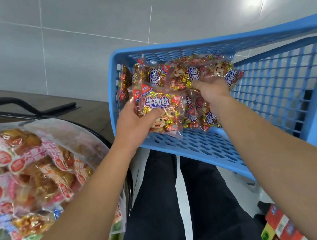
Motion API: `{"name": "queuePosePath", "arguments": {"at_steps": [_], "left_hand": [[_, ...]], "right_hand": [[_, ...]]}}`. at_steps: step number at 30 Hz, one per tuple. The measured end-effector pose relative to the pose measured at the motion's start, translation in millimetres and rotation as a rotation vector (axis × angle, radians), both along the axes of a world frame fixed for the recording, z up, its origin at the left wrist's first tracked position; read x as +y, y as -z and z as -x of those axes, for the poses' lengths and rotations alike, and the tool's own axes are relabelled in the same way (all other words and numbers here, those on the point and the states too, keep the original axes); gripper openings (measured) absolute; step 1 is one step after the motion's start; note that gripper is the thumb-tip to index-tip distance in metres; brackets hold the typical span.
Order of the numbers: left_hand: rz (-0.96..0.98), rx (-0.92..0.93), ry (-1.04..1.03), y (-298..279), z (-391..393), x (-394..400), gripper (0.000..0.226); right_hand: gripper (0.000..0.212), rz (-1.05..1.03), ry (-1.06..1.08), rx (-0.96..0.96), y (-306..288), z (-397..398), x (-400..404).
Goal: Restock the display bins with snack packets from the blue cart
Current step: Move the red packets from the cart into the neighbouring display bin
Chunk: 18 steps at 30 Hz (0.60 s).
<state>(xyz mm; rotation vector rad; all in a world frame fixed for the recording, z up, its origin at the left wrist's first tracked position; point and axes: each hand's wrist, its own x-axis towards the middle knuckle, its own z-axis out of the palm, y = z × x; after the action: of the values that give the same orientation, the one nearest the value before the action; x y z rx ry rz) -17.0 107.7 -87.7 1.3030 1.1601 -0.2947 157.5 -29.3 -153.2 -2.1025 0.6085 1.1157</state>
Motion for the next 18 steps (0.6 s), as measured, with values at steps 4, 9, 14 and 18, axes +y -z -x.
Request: {"name": "queuePosePath", "arguments": {"at_steps": [4, 9, 14, 18], "left_hand": [[-0.001, 0.014, -0.14, -12.0, 4.0, -6.3, 0.048], [0.005, 0.024, -0.259, -55.1, 10.2, -24.2, 0.039], [-0.082, 0.007, -0.356, -123.7, 35.0, -66.1, 0.022], [-0.142, -0.022, -0.573, -185.2, 73.8, -114.9, 0.028]], "right_hand": [[0.027, -0.049, 0.196, 0.069, -21.4, -1.8, -19.5], [0.009, -0.175, 0.112, -0.082, -88.4, 10.3, -77.7], [0.008, -0.395, 0.046, -0.133, -161.2, 16.0, -125.9], [0.012, -0.506, -0.036, -0.125, -210.5, 25.4, -147.0]]}}
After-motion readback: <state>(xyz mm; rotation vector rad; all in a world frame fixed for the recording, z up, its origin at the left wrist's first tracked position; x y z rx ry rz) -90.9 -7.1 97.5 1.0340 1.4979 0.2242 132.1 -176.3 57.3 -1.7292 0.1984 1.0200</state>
